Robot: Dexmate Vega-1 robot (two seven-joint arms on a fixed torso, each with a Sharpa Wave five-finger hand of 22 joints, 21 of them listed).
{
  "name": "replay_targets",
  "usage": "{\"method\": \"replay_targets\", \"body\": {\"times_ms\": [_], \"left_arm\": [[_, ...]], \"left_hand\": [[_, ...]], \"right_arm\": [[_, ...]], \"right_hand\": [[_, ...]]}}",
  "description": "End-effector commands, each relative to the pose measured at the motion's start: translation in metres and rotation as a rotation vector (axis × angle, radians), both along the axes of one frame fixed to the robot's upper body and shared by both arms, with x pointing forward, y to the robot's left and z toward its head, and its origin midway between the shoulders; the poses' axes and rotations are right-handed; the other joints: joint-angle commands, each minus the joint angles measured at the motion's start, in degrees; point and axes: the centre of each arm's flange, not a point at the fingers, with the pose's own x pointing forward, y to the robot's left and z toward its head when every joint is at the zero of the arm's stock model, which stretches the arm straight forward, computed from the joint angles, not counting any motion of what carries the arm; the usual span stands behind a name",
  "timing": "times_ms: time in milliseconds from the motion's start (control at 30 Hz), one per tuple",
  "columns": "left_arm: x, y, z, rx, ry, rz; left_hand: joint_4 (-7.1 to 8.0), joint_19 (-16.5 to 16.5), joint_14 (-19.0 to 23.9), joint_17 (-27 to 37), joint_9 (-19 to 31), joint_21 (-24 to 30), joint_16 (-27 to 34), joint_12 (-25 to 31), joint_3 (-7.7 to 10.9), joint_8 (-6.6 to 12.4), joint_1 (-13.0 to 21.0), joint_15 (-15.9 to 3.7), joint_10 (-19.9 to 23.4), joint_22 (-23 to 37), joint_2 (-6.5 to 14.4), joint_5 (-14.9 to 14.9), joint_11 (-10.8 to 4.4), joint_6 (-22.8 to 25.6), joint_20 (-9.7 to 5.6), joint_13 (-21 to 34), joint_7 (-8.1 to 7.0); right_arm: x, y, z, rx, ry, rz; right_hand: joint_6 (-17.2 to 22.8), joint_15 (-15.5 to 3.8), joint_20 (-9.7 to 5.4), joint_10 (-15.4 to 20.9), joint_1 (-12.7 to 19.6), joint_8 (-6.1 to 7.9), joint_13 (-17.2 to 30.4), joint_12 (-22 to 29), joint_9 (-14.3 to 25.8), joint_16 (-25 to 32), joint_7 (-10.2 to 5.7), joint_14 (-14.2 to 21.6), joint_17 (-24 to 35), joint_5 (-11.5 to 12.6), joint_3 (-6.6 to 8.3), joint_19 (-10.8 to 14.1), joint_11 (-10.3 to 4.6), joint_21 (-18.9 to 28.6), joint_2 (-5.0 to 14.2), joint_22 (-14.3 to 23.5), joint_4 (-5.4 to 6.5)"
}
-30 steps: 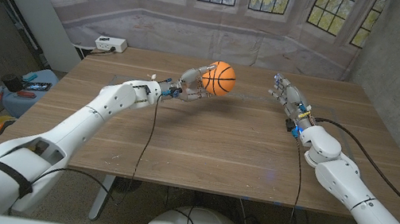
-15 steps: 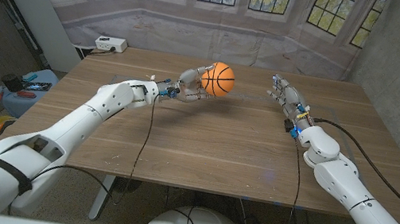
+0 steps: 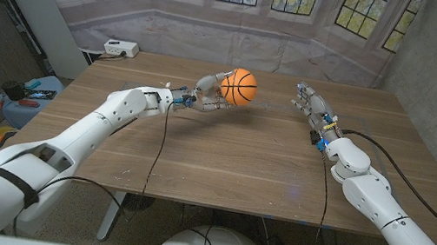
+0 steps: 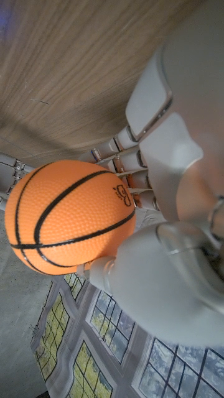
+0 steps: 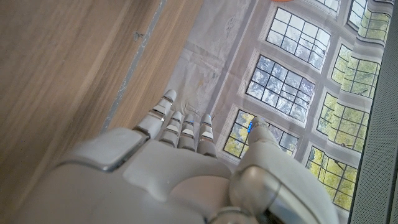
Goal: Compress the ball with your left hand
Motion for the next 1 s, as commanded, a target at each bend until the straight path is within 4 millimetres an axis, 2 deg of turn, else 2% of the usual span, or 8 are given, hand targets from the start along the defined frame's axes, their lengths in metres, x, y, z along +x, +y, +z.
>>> {"method": "replay_targets", "body": {"times_ms": [33,100,233,400,567,867,1000], "left_arm": [[0.0046,-0.0016,0.0009,0.008,0.012,-0.012],[0.0052,-0.0019,0.0011,0.008,0.012,-0.013],[0.0066,-0.0023,0.0022,0.006,0.012,-0.014],[0.0078,-0.0029,0.0034,0.002,0.013,-0.019],[0.0087,-0.0041,0.0035,0.000,0.017,-0.029],[0.0075,-0.0036,0.0025,-0.007,0.022,-0.032],[0.0055,-0.0034,0.0026,-0.010,0.018,-0.035]], "left_hand": [[-0.14,0.01,-0.25,0.00,-0.03,-0.23,-0.12,-0.27,0.00,-0.08,-0.33,0.19,-0.31,0.06,-0.02,0.13,0.34,0.11,0.23,0.03,-1.11],[-0.14,-0.02,-0.31,-0.02,-0.07,-0.28,-0.17,-0.34,-0.01,-0.11,-0.45,0.26,-0.52,0.07,-0.02,0.12,0.49,0.00,0.25,0.03,-1.28],[-0.30,-0.03,-0.48,-0.19,-0.33,-0.55,-0.41,-0.31,-0.03,0.07,-1.00,0.55,-0.61,0.09,-0.08,0.09,0.69,0.34,0.51,0.02,-5.02],[-0.46,0.02,-0.43,-0.27,-0.47,-0.66,-0.47,-0.25,0.08,0.17,-1.08,0.67,-0.55,0.10,0.01,0.11,0.79,0.63,0.65,0.01,-6.15],[-0.55,0.00,-0.56,-0.32,-0.58,-0.76,-0.56,-0.27,0.12,0.00,-1.17,0.76,-0.63,0.11,0.04,0.11,1.04,0.26,0.72,0.01,-6.77],[-0.67,-0.17,-0.85,-0.42,-0.78,-1.00,-0.77,-0.34,0.13,-0.13,-1.48,0.91,-0.88,0.11,0.02,0.09,1.14,-0.07,0.83,-0.01,-6.45],[-0.75,-0.68,-1.45,-0.48,-0.92,-1.32,-1.07,-0.46,0.14,-0.17,-1.71,1.30,-1.22,0.12,0.01,0.06,1.57,-0.19,1.07,-0.03,-7.08]], "right_arm": [[0.0020,-0.0008,-0.0007,0.005,0.009,0.001],[0.0024,-0.0008,-0.0005,0.003,0.011,0.001],[0.0030,-0.0009,0.0014,-0.001,0.011,0.000],[0.0032,-0.0006,0.0028,-0.005,0.012,0.001],[0.0026,-0.0004,0.0038,-0.007,0.010,-0.001],[0.0001,-0.0004,0.0022,-0.004,0.011,-0.001],[-0.0006,-0.0002,0.0031,-0.009,0.009,0.000]], "right_hand": [[0.41,0.33,0.49,0.27,0.28,-0.13,0.31,0.08,0.17,0.23,-0.14,0.13,0.08,0.02,0.29,0.03,-0.02,0.45,0.02,0.13,-0.16],[0.41,0.39,0.56,0.26,0.28,-0.13,0.31,0.08,0.17,0.25,-0.14,0.17,0.08,0.02,0.29,0.05,-0.03,0.45,0.03,0.13,-0.16],[0.41,0.40,0.62,0.23,0.28,-0.13,0.31,0.07,0.17,0.25,-0.15,0.16,0.08,0.02,0.29,0.07,-0.09,0.46,0.04,0.13,-0.16],[0.45,0.38,0.67,0.24,0.29,-0.12,0.31,0.07,0.17,0.25,-0.16,0.17,0.08,0.02,0.30,0.08,0.01,0.46,0.05,0.13,-0.15],[0.43,0.43,0.71,0.27,0.29,-0.12,0.31,0.08,0.17,0.25,-0.16,0.17,0.08,0.02,0.30,0.14,0.04,0.48,0.05,0.13,-0.15],[0.46,0.41,0.78,0.25,0.30,-0.11,0.31,0.08,0.17,0.24,-0.14,0.14,0.09,0.03,0.32,0.20,0.01,0.50,0.07,0.13,-0.15],[0.46,0.42,0.80,0.26,0.31,-0.11,0.31,0.08,0.17,0.26,-0.15,0.18,0.09,0.03,0.32,0.22,0.05,0.51,0.07,0.13,-0.15]]}}
